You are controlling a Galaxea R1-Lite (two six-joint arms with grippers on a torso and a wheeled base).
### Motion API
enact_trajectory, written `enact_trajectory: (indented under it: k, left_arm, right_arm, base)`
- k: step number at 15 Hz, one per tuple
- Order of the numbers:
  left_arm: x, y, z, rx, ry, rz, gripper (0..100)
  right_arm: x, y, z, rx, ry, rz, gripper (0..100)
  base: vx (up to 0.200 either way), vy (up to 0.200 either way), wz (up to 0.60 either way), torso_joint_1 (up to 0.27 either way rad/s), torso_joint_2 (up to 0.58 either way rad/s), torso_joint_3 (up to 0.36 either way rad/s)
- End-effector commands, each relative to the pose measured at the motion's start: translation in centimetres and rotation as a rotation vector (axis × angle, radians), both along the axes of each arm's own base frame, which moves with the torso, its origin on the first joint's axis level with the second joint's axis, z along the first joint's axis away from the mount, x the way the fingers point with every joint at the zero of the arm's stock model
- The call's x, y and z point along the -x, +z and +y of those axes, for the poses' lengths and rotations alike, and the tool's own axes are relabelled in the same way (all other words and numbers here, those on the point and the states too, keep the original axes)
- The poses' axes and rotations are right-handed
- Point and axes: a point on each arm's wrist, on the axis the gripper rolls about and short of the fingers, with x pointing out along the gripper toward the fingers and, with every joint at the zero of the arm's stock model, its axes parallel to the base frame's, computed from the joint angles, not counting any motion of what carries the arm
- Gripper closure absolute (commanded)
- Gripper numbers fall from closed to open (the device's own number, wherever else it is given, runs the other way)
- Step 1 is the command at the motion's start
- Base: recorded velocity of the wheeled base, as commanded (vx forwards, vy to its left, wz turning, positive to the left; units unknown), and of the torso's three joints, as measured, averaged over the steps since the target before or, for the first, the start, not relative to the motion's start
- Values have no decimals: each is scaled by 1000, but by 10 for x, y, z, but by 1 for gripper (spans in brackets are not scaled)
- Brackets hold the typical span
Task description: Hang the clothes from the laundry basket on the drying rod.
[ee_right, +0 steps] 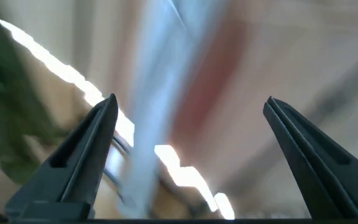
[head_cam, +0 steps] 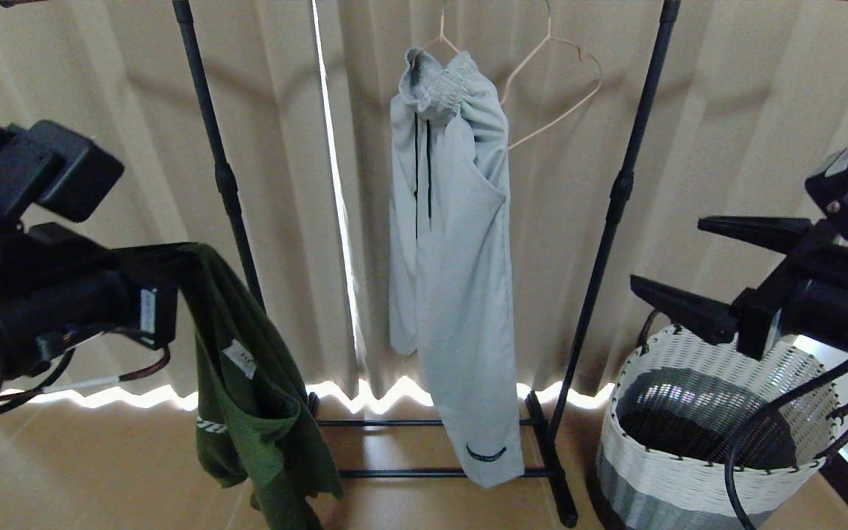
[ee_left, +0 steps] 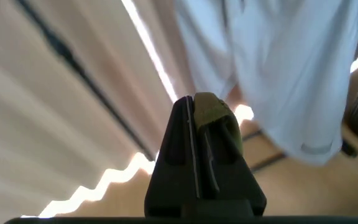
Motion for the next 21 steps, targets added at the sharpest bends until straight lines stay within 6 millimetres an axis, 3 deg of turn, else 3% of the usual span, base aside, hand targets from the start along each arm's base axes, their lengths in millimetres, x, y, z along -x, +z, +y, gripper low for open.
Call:
enact_trajectory:
  k: [1, 5, 7, 12, 21]
  left_arm:
    - [50, -23, 36, 6, 127, -10, 100]
    - [103, -45, 50, 60, 166, -74, 100]
    - [119, -59, 52, 99, 169, -79, 100]
    - [132, -70, 52, 148, 78, -76, 100]
    - [132, -81, 52, 127, 66, -44, 100]
  right_arm:
    - [19, -28, -17, 65, -147, 49, 0]
    - [49, -66, -30, 79, -249, 14, 0]
    - [59, -84, -37, 64, -286, -19, 0]
    - [50, -84, -61, 31, -463, -36, 0]
    - [54, -83, -63, -17, -477, -44, 0]
  base:
    - [0, 0, 0, 0, 0, 0]
    - [0, 0, 0, 0, 0, 0]
    - [0, 0, 0, 0, 0, 0]
    - [0, 0, 0, 0, 0, 0]
    - [0, 0, 0, 6, -50, -71]
